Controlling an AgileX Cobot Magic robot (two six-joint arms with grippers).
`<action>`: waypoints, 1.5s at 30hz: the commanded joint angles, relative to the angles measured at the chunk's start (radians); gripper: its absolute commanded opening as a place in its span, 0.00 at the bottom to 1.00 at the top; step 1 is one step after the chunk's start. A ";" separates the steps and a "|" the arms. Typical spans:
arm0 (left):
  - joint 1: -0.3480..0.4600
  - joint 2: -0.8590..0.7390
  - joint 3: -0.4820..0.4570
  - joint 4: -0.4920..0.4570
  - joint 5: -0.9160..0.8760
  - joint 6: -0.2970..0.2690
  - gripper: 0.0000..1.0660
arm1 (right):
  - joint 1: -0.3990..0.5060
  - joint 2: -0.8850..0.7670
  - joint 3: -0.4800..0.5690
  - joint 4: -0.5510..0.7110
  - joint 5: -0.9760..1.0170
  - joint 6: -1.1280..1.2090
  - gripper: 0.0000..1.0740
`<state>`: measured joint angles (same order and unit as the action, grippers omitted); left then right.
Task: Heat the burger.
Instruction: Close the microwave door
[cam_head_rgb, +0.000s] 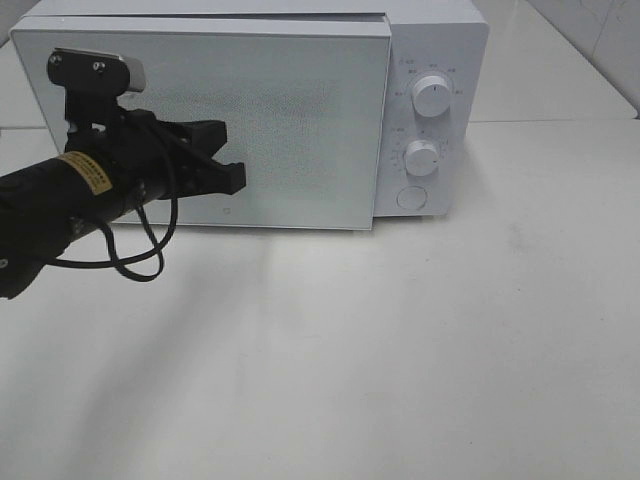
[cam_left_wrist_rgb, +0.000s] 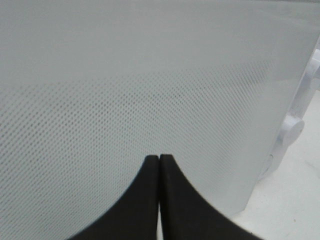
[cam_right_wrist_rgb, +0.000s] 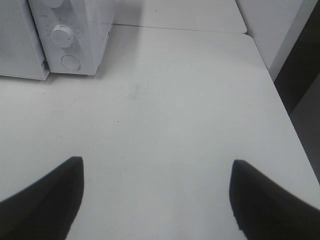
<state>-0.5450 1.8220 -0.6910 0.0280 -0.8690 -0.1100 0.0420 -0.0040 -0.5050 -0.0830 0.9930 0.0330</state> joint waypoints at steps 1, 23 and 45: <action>-0.033 0.025 -0.070 -0.057 0.024 0.019 0.00 | -0.008 -0.027 0.005 -0.002 0.000 0.005 0.71; -0.076 0.180 -0.357 -0.105 0.097 0.010 0.00 | -0.008 -0.027 0.005 -0.002 0.000 0.005 0.71; -0.111 0.118 -0.384 -0.044 0.335 0.011 0.00 | -0.008 -0.027 0.005 -0.002 0.000 0.005 0.71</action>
<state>-0.6480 1.9720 -1.0850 0.0000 -0.5680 -0.0920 0.0420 -0.0040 -0.5050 -0.0830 0.9930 0.0330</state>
